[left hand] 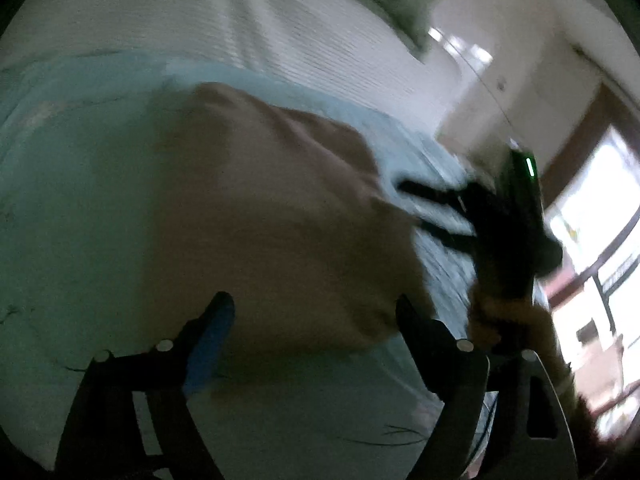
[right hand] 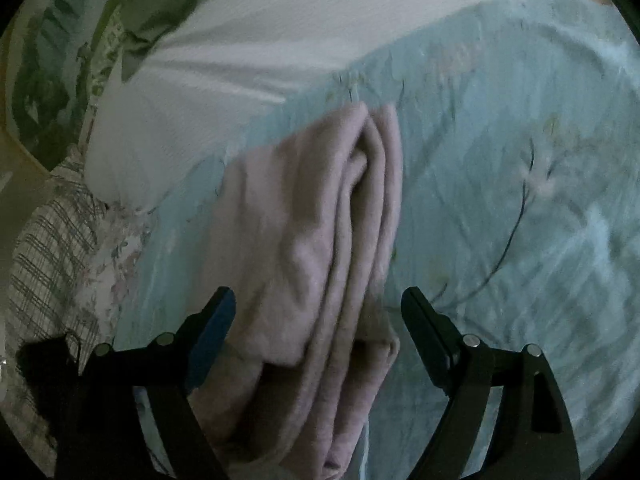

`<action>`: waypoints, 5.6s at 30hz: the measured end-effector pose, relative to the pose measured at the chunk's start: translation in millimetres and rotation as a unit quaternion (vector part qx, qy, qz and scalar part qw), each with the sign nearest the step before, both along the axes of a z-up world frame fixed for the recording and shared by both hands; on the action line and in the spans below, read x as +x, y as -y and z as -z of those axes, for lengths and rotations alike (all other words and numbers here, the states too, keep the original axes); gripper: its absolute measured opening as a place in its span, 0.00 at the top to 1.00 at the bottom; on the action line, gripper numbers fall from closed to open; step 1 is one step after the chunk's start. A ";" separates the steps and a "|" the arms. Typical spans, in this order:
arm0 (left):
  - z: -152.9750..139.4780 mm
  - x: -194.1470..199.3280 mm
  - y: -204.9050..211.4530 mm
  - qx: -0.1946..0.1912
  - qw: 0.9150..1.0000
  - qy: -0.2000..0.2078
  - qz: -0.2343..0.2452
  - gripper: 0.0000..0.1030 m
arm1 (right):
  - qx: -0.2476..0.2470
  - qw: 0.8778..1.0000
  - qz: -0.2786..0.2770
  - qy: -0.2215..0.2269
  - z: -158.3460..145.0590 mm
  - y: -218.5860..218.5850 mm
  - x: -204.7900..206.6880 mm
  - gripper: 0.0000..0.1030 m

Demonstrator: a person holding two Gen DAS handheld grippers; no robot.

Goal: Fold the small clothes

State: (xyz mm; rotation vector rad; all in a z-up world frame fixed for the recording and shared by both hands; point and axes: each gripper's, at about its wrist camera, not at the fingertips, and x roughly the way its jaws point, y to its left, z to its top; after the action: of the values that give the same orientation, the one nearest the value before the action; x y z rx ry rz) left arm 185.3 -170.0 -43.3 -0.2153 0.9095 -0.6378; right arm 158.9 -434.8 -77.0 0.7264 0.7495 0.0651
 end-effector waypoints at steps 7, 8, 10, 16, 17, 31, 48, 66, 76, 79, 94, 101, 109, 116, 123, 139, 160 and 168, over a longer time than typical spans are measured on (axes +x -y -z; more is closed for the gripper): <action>25.5 75.9 -32.3 -0.027 0.996 -0.072 -0.038 0.19 | 0.022 1.000 -0.006 0.006 9.3 7.3 11.3 0.17; 29.8 86.9 -31.5 -0.026 0.996 -0.083 -0.034 0.19 | 0.024 1.000 -0.010 0.003 10.6 9.1 14.8 0.17; 42.2 104.4 -22.9 -0.025 0.994 -0.104 -0.029 0.19 | 0.030 0.999 -0.017 -0.004 13.8 12.9 23.9 0.17; 57.7 145.6 -8.2 -0.055 0.991 -0.122 0.000 0.22 | 0.055 0.997 -0.054 -0.017 22.9 12.6 50.7 0.41; 59.4 151.1 -3.4 -0.052 0.991 -0.121 0.003 0.31 | 0.055 0.997 -0.054 -0.026 25.5 10.7 54.3 0.48; -0.5 71.3 -62.3 -0.040 0.998 -0.019 -0.044 0.69 | 0.059 0.991 -0.119 0.024 -1.5 -85.8 65.6 0.68; 42.2 28.3 -172.5 -0.007 0.984 -0.064 -0.167 0.50 | 0.048 0.983 -0.180 -0.008 27.7 -161.3 93.9 0.53; -10.5 -64.1 -181.8 0.034 0.989 0.011 -0.144 0.43 | -0.005 0.972 -0.225 0.069 -28.3 -180.6 -32.9 0.51; 4.5 -79.3 -179.6 0.036 0.988 -0.015 -0.151 0.43 | -0.003 0.977 -0.212 0.015 -3.7 -190.5 -23.9 0.51; 3.4 -80.8 -179.1 0.029 0.989 -0.007 -0.142 0.43 | 0.009 0.979 -0.204 0.021 -3.9 -188.0 -23.1 0.51; 5.4 -75.6 -172.5 0.028 0.991 -0.012 -0.133 0.43 | -0.013 0.985 -0.173 -0.003 12.8 -178.3 -2.5 0.51; -9.2 -77.9 -162.8 0.021 0.994 0.024 -0.101 0.44 | -0.042 0.984 -0.171 0.001 8.4 -179.1 -4.7 0.50; -0.2 -73.3 -148.9 0.028 0.997 0.006 -0.077 0.54 | 0.011 0.986 -0.165 0.022 -6.4 -165.6 0.5 0.93; -2.9 -67.3 -131.3 0.023 0.999 0.006 -0.026 0.54 | -0.016 0.986 -0.165 0.003 -4.7 -151.8 2.3 0.93; 30.6 -56.1 -139.2 0.026 0.998 -0.035 -0.041 0.58 | -0.004 0.990 -0.135 -0.040 12.0 -145.7 -4.3 0.71; 31.1 -55.5 -134.9 0.025 0.998 -0.037 -0.041 0.57 | -0.079 0.984 -0.160 0.006 -22.1 -166.5 105.9 0.94; 32.4 -61.6 -127.5 0.030 0.999 -0.030 -0.026 0.52 | -0.029 0.989 -0.138 -0.035 7.0 -202.5 69.2 1.00; 32.0 -66.4 -128.0 0.033 0.999 -0.027 -0.022 0.52 | -0.014 0.994 -0.109 -0.001 3.2 -182.4 40.0 0.97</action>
State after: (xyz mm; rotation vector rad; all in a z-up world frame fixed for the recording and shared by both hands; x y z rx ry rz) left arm 118.9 -42.0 -75.3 -0.1933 0.9740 -0.5618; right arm 198.9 -252.4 -80.2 0.6150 0.8271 0.2516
